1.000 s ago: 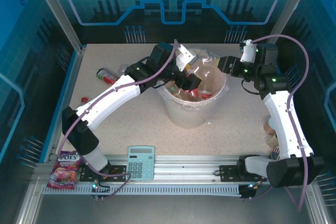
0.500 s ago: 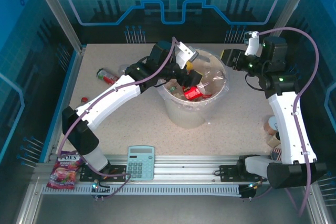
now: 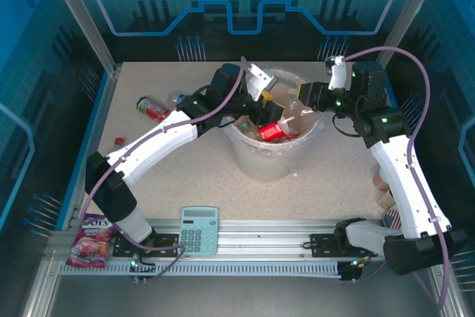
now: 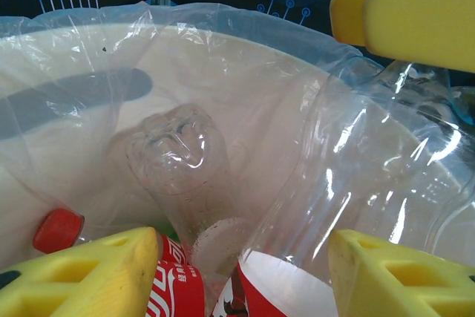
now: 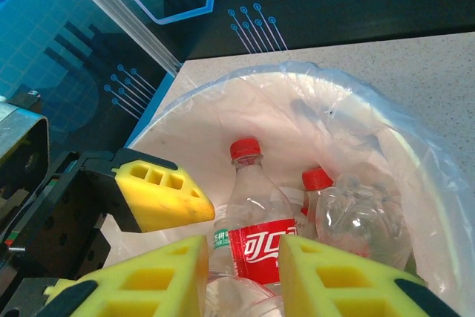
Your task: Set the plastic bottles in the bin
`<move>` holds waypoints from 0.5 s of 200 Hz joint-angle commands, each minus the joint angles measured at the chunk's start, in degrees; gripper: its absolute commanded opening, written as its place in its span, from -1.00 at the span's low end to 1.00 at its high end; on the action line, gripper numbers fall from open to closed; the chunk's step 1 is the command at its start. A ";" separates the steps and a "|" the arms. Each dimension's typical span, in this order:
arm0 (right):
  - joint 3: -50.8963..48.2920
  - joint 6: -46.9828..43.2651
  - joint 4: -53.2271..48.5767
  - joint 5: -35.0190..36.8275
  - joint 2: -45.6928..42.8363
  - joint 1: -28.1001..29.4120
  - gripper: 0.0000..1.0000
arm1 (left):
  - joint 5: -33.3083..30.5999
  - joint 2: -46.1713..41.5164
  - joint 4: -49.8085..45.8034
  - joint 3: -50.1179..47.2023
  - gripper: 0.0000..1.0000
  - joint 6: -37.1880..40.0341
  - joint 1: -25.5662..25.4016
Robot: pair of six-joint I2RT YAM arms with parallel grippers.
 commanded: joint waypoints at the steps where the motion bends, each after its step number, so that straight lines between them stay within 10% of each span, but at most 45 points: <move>1: -3.18 2.09 -2.38 -0.64 -0.03 2.16 -0.38 | -1.31 -0.51 -1.00 -1.91 0.24 -1.28 -0.04; 100: -7.35 3.42 2.29 0.06 3.47 4.36 -0.37 | -5.76 -3.77 0.73 -7.75 0.45 -4.70 0.06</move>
